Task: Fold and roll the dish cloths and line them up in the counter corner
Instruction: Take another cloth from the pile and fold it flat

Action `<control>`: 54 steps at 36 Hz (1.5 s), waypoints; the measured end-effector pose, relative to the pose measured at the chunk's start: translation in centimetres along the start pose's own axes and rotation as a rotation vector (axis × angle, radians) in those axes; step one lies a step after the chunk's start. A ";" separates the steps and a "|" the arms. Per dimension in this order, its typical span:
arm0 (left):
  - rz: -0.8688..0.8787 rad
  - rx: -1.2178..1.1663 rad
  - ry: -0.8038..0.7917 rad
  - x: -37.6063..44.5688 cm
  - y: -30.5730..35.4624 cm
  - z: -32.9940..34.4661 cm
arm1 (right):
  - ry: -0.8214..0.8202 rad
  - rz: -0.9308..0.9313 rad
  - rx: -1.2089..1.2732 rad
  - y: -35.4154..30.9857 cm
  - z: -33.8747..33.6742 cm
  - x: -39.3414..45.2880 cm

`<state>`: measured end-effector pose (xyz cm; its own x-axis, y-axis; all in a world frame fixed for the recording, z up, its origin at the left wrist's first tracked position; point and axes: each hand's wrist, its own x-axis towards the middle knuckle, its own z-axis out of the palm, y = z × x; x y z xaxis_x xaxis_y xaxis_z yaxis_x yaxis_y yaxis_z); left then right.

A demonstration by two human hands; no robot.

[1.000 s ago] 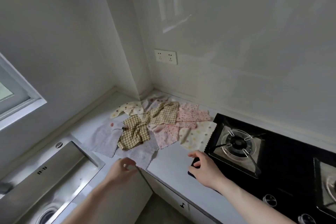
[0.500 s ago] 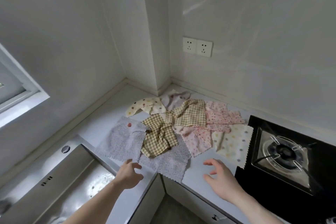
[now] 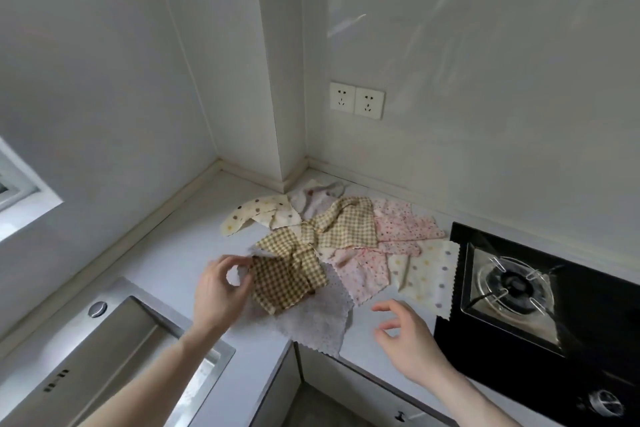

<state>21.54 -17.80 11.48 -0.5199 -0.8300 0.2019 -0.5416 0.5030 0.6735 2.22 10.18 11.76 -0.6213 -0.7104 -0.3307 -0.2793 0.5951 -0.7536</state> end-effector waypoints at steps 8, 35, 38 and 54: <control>0.322 -0.337 -0.275 2.2 15.7 -3.3 | 0.080 -0.208 0.160 -4.5 -3.0 1.9; 0.740 -0.491 -0.478 -5.4 15.0 21.5 | 0.485 -0.410 0.124 19.1 -3.2 7.1; 0.816 -0.428 -0.392 -7.2 14.2 21.7 | 0.482 -0.462 0.079 20.8 -2.0 6.4; 0.801 -0.112 -0.062 -13.2 10.5 14.8 | 0.678 -0.458 -0.073 21.3 -1.3 -5.0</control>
<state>12.91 2.04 5.35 -0.7593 -0.2120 0.6153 0.0778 0.9091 0.4092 -1.58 26.88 -1.93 -0.7350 -0.5213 0.4337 -0.6451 0.3403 -0.6842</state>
